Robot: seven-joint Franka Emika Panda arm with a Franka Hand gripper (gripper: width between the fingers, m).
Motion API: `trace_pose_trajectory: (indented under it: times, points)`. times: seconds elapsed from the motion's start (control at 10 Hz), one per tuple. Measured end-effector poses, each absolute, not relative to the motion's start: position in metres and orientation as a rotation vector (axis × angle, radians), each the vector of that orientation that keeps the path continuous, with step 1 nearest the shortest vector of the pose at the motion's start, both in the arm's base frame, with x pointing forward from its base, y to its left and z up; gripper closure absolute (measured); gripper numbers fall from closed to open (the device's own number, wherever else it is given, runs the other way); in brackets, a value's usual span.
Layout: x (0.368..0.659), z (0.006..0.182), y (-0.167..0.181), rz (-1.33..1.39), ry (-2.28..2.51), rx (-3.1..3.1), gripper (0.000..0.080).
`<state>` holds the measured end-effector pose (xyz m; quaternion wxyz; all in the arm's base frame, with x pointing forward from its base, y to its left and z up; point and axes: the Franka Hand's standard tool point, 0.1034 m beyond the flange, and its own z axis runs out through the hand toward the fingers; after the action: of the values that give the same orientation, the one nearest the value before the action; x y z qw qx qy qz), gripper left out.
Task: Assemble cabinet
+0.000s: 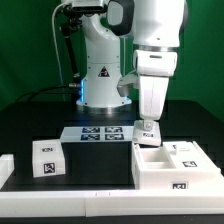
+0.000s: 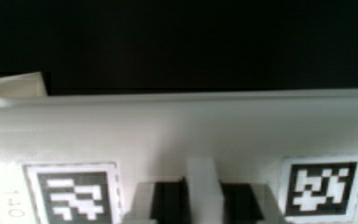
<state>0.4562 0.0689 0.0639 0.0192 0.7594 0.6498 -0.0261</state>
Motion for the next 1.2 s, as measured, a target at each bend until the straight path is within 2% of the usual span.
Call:
trace_pose_trajectory:
  times: [1.2]
  points:
    - [0.4588, 0.0587, 0.0710, -0.075, 2.034, 2.349, 0.0731]
